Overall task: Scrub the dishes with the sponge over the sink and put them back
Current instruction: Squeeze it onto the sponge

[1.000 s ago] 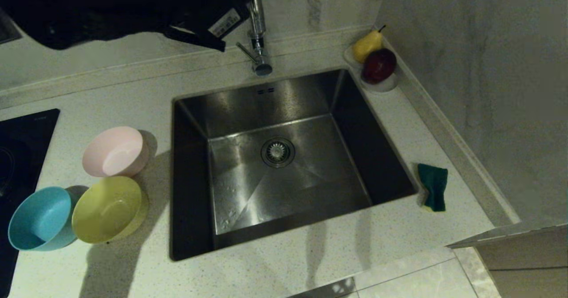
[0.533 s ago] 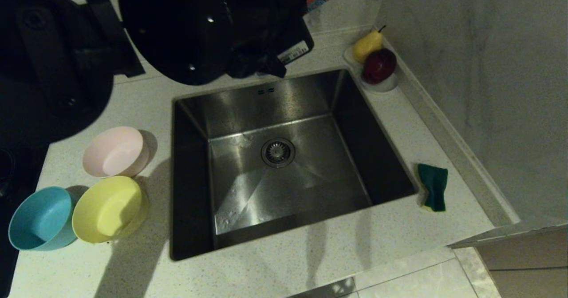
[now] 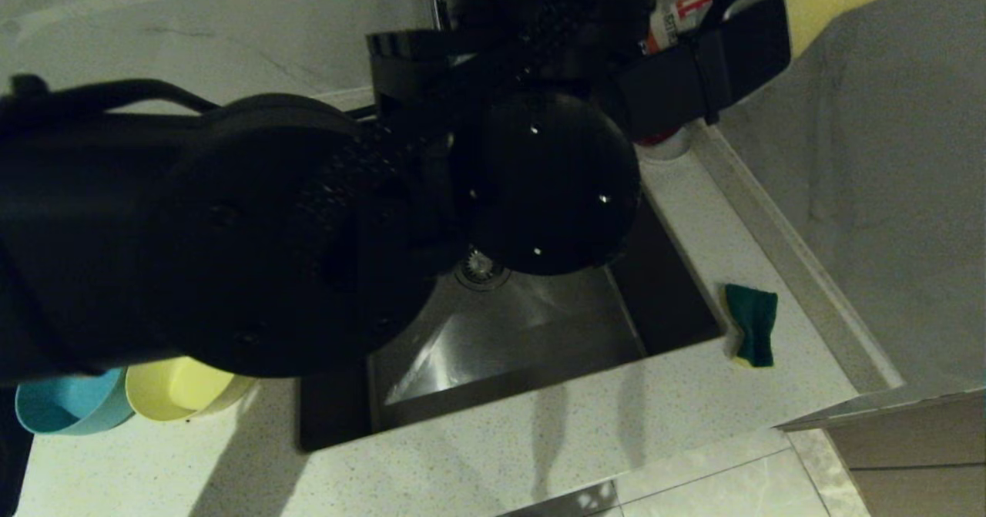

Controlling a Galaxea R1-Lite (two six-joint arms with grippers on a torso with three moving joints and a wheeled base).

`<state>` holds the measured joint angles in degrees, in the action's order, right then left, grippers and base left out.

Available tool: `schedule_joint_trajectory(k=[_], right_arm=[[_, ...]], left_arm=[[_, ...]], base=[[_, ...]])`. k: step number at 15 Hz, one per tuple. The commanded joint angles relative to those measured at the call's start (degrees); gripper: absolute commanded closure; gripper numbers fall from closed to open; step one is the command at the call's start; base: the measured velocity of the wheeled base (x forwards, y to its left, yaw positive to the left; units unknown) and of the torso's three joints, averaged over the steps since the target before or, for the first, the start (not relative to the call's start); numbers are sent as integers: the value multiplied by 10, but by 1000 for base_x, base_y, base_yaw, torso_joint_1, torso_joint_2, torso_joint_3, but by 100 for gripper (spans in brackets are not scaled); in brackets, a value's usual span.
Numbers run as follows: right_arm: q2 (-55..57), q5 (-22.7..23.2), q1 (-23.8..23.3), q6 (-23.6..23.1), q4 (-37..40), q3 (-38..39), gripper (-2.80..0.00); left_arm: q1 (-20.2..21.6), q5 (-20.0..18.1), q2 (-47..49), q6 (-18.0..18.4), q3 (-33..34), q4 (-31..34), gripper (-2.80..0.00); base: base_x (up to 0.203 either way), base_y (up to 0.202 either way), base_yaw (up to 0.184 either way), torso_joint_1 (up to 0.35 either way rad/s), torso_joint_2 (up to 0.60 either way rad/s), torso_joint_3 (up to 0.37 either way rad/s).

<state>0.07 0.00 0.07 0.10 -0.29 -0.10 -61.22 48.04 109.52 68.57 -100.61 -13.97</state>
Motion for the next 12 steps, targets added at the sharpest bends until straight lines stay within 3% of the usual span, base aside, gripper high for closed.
schedule_joint_trajectory(k=[1,6,9,12], right_arm=[[0,0,0,0,-1,0,0],[0,0,0,0,0,0,0],[0,0,0,0,0,-1,0],[0,0,0,0,0,0,0]], left_arm=[[-5,18,34,3,0,-1,0],[-7,20,84,8,-19,-2,0],[-16,21,120,9,-24,-38,0],[-20,21,148,55,-30,-72,0]], base=[[0,0,0,0,0,0],[0,0,0,0,0,0],[0,0,0,0,0,0],[0,0,0,0,0,0]])
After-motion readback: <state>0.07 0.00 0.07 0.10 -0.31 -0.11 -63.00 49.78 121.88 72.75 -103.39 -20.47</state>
